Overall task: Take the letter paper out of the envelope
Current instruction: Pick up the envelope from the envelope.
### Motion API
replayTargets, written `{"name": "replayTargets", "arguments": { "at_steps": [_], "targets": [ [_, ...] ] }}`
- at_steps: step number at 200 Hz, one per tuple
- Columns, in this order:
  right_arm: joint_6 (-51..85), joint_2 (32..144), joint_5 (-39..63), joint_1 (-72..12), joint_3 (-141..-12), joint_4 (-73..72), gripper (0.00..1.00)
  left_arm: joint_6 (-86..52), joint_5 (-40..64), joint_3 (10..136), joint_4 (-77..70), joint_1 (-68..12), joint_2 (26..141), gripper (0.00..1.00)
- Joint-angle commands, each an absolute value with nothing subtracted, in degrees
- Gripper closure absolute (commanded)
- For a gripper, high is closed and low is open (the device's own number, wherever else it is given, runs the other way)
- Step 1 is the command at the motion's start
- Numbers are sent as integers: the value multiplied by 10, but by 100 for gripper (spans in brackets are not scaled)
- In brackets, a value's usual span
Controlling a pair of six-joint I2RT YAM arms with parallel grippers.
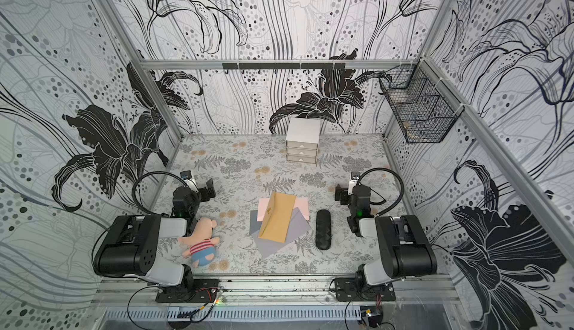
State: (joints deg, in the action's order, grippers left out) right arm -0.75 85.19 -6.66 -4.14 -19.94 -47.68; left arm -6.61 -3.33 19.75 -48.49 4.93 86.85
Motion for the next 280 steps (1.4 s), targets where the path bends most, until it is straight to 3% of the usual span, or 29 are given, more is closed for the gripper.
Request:
{"name": "replayTargets", "arguments": {
  "at_steps": [1, 125, 153, 179, 197, 207, 230, 241, 248, 280],
  "targets": [
    [-15, 860, -74, -37, -209, -492, 0, -55, -29, 205, -520, 54, 876, 1],
    [-16, 855, -85, -38, -208, -500, 0, -48, -35, 209, -514, 52, 869, 1],
    [10, 771, -119, -49, -401, -151, 0, -41, -119, 304, -294, 18, 794, 1],
    [52, 754, -120, -52, -623, 45, 0, -10, -195, 384, -292, -40, 762, 1],
    [97, 774, -115, -65, -835, 221, 0, 34, -252, 500, -250, -87, 766, 1],
    [148, 784, -98, -65, -916, 287, 0, -17, -299, 586, -171, -100, 776, 1],
    [362, 761, -107, -54, -888, 360, 0, -371, -296, 794, 241, -79, 822, 1],
    [365, 740, 31, -26, -823, 285, 0, -412, -164, 802, 243, -46, 843, 1],
    [359, 733, 59, -28, -811, 275, 2, -437, -114, 810, 251, -35, 856, 1],
    [327, 745, -60, -139, -858, 436, 0, -429, -84, 840, 340, -101, 896, 1]
  ]
}}
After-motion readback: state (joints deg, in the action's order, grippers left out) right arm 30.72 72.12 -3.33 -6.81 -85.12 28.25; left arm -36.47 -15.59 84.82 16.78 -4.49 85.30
